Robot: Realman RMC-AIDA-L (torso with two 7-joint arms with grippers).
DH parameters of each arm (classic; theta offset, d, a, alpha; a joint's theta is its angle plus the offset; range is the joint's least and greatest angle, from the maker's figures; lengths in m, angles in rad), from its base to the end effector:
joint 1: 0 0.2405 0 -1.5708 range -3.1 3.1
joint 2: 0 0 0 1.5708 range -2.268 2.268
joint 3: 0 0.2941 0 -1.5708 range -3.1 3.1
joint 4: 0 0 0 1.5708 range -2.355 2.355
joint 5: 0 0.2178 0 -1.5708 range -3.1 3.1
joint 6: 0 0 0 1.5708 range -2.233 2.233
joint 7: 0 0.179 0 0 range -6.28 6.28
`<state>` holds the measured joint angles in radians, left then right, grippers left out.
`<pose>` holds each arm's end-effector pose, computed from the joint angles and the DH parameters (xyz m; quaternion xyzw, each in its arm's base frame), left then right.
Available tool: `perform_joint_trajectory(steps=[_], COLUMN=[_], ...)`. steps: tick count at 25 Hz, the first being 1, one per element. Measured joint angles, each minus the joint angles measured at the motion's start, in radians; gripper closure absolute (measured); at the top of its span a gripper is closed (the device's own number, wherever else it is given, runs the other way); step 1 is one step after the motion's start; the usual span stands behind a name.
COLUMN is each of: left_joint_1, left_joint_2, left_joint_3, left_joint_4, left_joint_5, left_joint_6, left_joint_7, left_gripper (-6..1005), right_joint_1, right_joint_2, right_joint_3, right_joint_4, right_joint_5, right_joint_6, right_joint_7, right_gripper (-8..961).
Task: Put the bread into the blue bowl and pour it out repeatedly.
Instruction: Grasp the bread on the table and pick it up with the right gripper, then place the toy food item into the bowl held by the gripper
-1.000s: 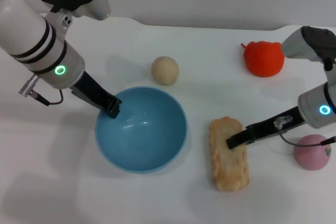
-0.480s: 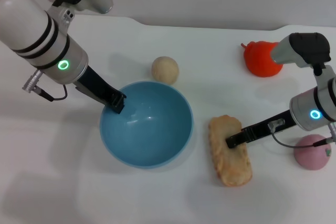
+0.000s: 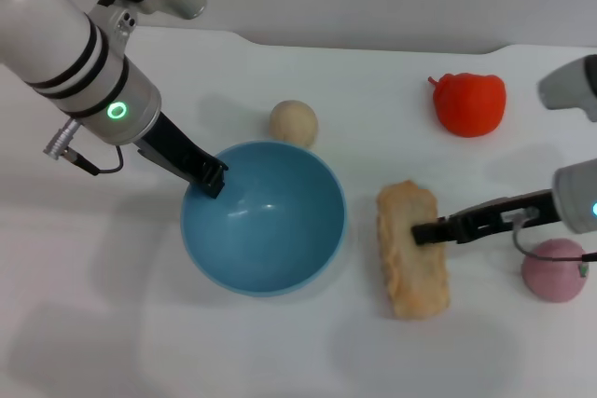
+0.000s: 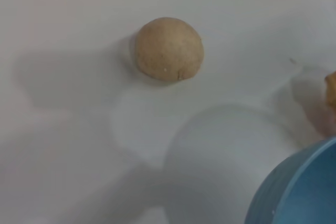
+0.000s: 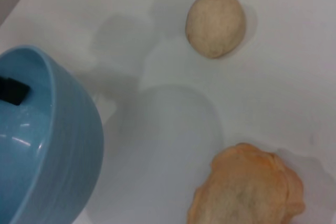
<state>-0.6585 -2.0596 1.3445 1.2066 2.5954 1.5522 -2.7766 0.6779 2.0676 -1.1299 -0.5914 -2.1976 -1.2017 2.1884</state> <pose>-0.2357 0.3962 -0.0515 -0.8575 -0.4534 0.1709 0.1731 0.2866 0.3932 -0.1164 -0.8806 0.4651 0.0125 0.0898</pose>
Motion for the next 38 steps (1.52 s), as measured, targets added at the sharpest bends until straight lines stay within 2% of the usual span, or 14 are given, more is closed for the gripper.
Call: perform_joint_trajectory(steps=[3,5,11,15,17,19,22,25,34,38], left_joint_1=[-0.006,-0.008,-0.012,-0.015,-0.030,-0.061,-0.107,-0.151,-0.176,-0.177], left_joint_2=[0.000,-0.001,-0.005,-0.009,-0.007,-0.008,-0.010,-0.010,-0.009,-0.007], left_joint_3=[0.002,0.004,0.007,0.029,0.052,0.064,0.105,0.138,0.142,0.139], left_joint_4=[-0.004,-0.006,-0.019,-0.027,-0.054,-0.112,-0.200,-0.261,-0.277,-0.277], left_joint_5=[0.000,0.000,0.000,-0.022,-0.039,-0.052,-0.077,-0.095,-0.142,-0.152], left_joint_6=[0.002,0.002,0.001,-0.025,-0.042,-0.053,-0.077,-0.103,-0.132,-0.131], left_joint_7=[0.000,0.000,-0.001,-0.030,-0.055,-0.066,-0.072,-0.077,-0.078,-0.078], left_gripper=[983,983,983,982,982,982,982,982,981,980], right_joint_1=[-0.047,-0.076,-0.098,-0.111,-0.119,-0.117,-0.110,-0.105,-0.105,-0.122], right_joint_2=[-0.003,-0.004,-0.003,0.004,0.006,0.006,0.006,0.006,0.010,0.011], right_joint_3=[0.015,0.061,0.214,0.225,0.217,0.212,0.172,0.080,-0.245,-0.300], right_joint_4=[-0.070,-0.123,-0.222,-0.303,-0.348,-0.353,-0.355,-0.332,-0.286,-0.284], right_joint_5=[0.000,0.002,0.012,0.089,0.203,0.236,0.328,0.402,0.429,0.427], right_joint_6=[-0.029,-0.064,-0.152,-0.174,-0.192,-0.199,-0.205,-0.194,-0.051,0.003], right_joint_7=[-0.005,-0.027,-0.105,-0.161,-0.234,-0.257,-0.313,-0.385,-0.444,-0.453], right_gripper=[651,666,700,720,730,745,768,787,815,821])
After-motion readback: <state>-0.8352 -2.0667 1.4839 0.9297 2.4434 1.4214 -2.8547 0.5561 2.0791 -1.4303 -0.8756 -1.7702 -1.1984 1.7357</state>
